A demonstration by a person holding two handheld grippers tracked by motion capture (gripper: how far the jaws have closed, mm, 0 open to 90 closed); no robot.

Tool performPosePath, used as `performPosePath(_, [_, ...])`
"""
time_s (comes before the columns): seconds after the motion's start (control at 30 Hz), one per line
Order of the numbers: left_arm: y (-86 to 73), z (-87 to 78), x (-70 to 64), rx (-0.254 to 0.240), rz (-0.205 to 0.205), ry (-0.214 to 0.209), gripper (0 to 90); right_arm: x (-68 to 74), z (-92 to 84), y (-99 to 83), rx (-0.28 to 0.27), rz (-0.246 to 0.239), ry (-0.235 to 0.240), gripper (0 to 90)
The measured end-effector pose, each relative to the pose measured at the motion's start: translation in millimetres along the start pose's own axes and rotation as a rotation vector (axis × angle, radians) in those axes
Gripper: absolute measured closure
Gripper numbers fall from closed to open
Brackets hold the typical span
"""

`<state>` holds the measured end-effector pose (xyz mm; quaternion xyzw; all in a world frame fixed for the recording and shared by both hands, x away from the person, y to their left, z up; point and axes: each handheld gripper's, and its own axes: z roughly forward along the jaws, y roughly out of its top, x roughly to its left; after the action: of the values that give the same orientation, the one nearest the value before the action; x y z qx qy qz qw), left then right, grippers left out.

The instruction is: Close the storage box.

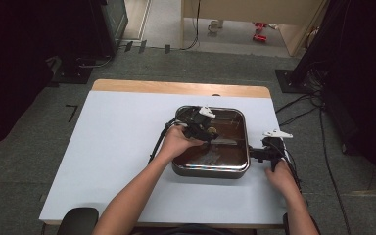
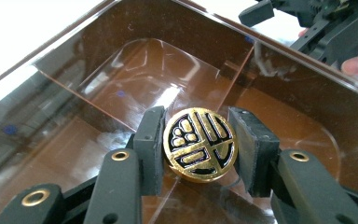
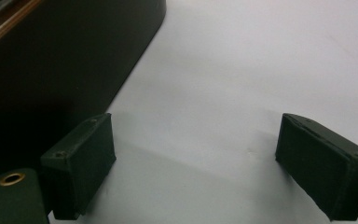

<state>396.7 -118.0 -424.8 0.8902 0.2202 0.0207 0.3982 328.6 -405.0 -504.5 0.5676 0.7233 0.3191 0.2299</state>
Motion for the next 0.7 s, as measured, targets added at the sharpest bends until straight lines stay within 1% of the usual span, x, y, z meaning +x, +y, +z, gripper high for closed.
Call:
performPosePath(0.1, [-0.2,-1.4,0.9,0.005,-0.007,-0.003,48.8,0.1,0.0,0.0,0.0,0.001,0.0,11.1])
performPosePath(0.17, [-0.3,-2.4,1.0,0.009,-0.006,-0.004,44.9,0.0,0.0,0.0,0.0,0.001,0.0,11.1])
performPosePath(0.2, [-0.3,-5.2,0.6,0.015,-0.006,-0.011,43.7,0.0,0.0,0.0,0.0,0.0,0.0,11.1])
performPosePath(0.3, [-0.1,-9.3,-0.2,0.017,-0.001,-0.013,41.7,0.0,0.0,0.0,0.0,0.0,0.0,11.1])
performPosePath(0.33, [-0.4,-14.1,-1.5,0.013,0.005,-0.014,41.3,0.0,0.0,0.0,0.0,0.0,0.0,11.1])
performPosePath(0.37, [-0.4,-14.1,-1.5,0.013,0.005,-0.014,41.0,0.0,0.0,0.0,0.0,-0.001,0.0,11.1])
performPosePath(0.4, [-1.0,-19.5,-3.1,0.002,0.005,-0.011,40.9,0.0,0.1,-0.1,-0.001,-0.001,0.0,11.1])
performPosePath(0.5, [-3.9,-28.6,-2.6,-0.022,-0.012,-0.025,40.1,0.1,0.0,0.0,-0.001,0.001,0.0,11.1])
performPosePath(0.67, [-11.5,-42.3,-0.9,-0.022,-0.025,-0.011,39.2,0.1,0.1,0.0,-0.001,0.001,0.0,11.1])
performPosePath(0.7, [-11.5,-42.3,-0.9,-0.022,-0.025,-0.011,38.8,0.1,0.1,0.0,-0.001,0.001,0.0,11.1])
